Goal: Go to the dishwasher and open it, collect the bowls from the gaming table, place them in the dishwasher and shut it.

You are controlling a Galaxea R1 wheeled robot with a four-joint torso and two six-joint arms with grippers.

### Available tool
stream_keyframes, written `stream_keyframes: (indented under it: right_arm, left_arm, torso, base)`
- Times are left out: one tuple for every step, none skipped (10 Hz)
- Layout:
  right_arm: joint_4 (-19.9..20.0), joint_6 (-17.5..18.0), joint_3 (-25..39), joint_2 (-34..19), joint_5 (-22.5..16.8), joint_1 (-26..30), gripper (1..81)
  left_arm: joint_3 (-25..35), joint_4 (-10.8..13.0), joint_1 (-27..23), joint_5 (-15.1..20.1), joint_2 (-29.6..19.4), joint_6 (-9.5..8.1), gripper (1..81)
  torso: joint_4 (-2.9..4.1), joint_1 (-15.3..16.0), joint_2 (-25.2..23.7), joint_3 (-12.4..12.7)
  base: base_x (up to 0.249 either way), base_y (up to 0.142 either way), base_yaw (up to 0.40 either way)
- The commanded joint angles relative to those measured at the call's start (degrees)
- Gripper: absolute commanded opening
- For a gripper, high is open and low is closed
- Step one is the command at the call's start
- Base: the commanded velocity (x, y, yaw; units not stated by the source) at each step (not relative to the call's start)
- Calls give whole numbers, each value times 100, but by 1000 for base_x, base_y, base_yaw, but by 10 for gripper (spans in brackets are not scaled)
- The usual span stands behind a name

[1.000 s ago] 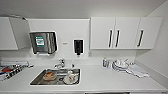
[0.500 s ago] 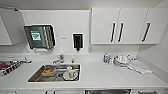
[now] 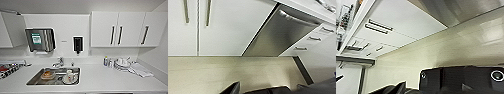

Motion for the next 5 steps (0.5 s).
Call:
stream_keyframes:
  right_arm:
    - [137,135,164,-370,-249,550,811]
    - [137,276,226,-423,-267,665,811]
    - [137,399,331,-493,-267,761,811]
    - [145,591,436,-580,-275,876,811]
    - [137,768,507,-642,-302,972,811]
  left_arm:
    - [1197,247,-814,91,-1113,-2,811]
    - [1443,265,-902,109,-1236,-2,811]
    - [1654,335,-963,118,-1367,-2,811]
    - [1802,370,-989,118,-1481,-2,811]
    - [1891,379,-999,100,-1587,-2,811]
  torso:
    - [0,358,-557,-537]
    - [0,452,-710,-584]
    - [0,546,-863,-704]
    - [0,662,-1051,-879]
    - [0,796,-1259,-1076]
  base:
    - [0,0,0]
    - [0,0,0]
    - [0,0,0]
    - [0,0,0]
    - [0,0,0]
